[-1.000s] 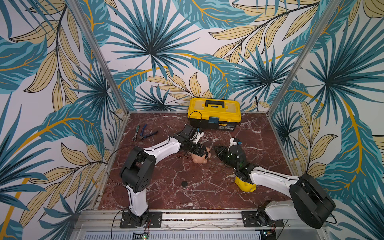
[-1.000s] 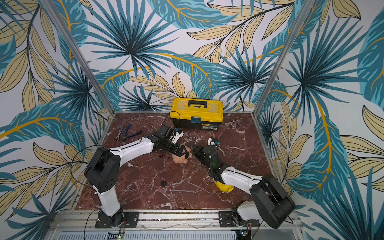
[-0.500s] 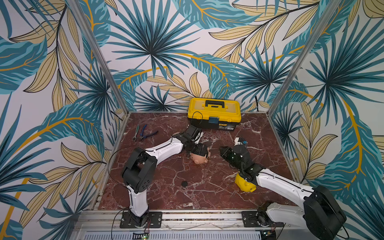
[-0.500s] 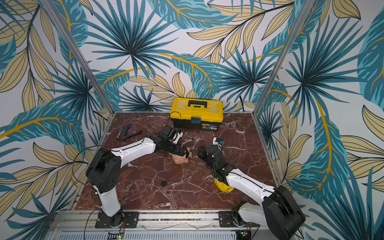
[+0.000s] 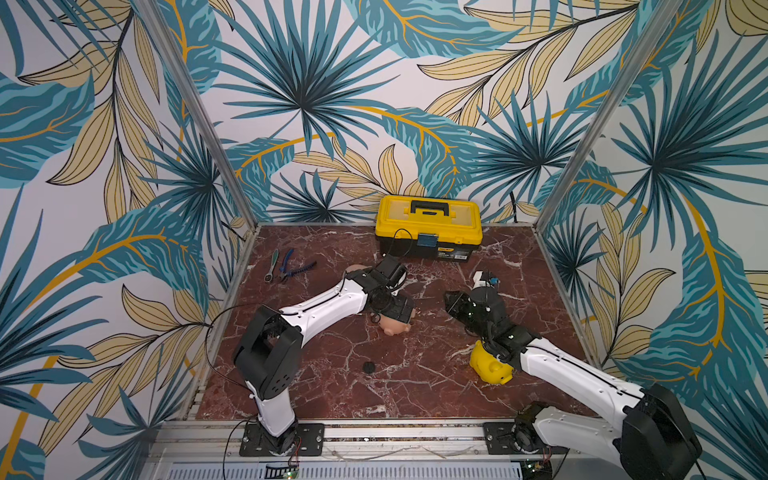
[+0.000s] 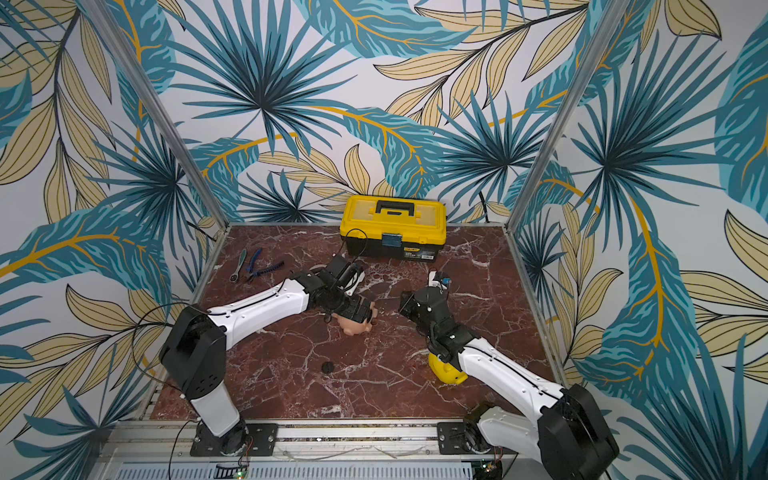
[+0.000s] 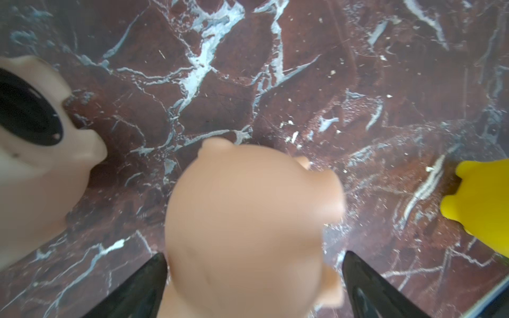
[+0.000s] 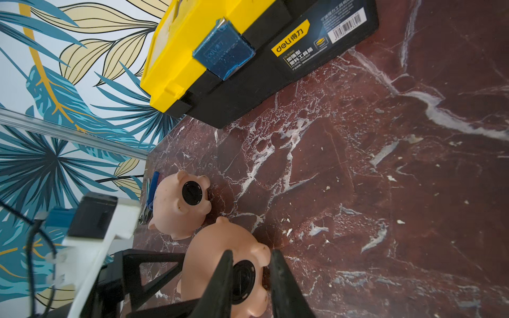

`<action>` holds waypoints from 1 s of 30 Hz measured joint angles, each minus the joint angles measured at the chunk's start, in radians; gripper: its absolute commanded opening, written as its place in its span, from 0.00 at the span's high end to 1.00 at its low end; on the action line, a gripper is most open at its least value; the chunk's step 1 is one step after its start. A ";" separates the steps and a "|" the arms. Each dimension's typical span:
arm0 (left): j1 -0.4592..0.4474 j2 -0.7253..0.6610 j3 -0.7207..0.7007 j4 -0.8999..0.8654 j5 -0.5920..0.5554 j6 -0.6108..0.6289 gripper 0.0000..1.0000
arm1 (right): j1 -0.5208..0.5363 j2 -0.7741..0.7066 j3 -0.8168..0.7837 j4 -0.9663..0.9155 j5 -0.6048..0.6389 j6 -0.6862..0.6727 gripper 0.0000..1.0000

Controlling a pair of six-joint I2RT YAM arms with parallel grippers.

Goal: Close piggy banks
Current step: Move the piggy bank to the center of the board.

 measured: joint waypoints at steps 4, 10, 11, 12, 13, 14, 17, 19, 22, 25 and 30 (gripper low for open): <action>-0.027 -0.030 -0.002 -0.010 -0.033 -0.029 0.01 | -0.009 -0.019 0.010 -0.031 0.003 -0.022 0.73; -0.052 -0.040 -0.039 -0.020 -0.054 -0.076 0.01 | -0.015 -0.036 0.011 -0.065 0.006 -0.038 0.73; -0.055 -0.040 -0.048 -0.023 -0.062 -0.083 0.00 | -0.016 -0.039 0.011 -0.070 0.006 -0.040 0.73; -0.059 -0.045 -0.054 -0.021 -0.066 -0.093 0.01 | -0.016 -0.043 0.011 -0.075 0.006 -0.042 0.73; -0.061 -0.049 -0.060 -0.022 -0.067 -0.103 0.03 | -0.016 -0.047 0.011 -0.079 0.007 -0.044 0.73; -0.064 -0.053 -0.065 -0.021 -0.071 -0.112 0.03 | -0.017 -0.051 0.011 -0.084 0.007 -0.045 0.73; -0.072 -0.060 -0.078 -0.024 -0.084 -0.141 0.05 | -0.017 -0.068 0.011 -0.095 0.013 -0.045 0.73; -0.074 -0.056 -0.079 -0.027 -0.091 -0.163 0.07 | -0.018 -0.079 0.011 -0.104 0.016 -0.047 0.73; -0.076 -0.032 -0.079 -0.031 -0.104 -0.187 0.07 | -0.019 -0.090 0.011 -0.117 0.022 -0.052 0.73; -0.076 0.003 -0.079 -0.037 -0.124 -0.212 0.07 | -0.022 -0.099 0.011 -0.131 0.029 -0.060 0.73; -0.076 0.056 -0.078 -0.039 -0.158 -0.247 0.08 | -0.027 -0.110 0.011 -0.146 0.039 -0.071 0.73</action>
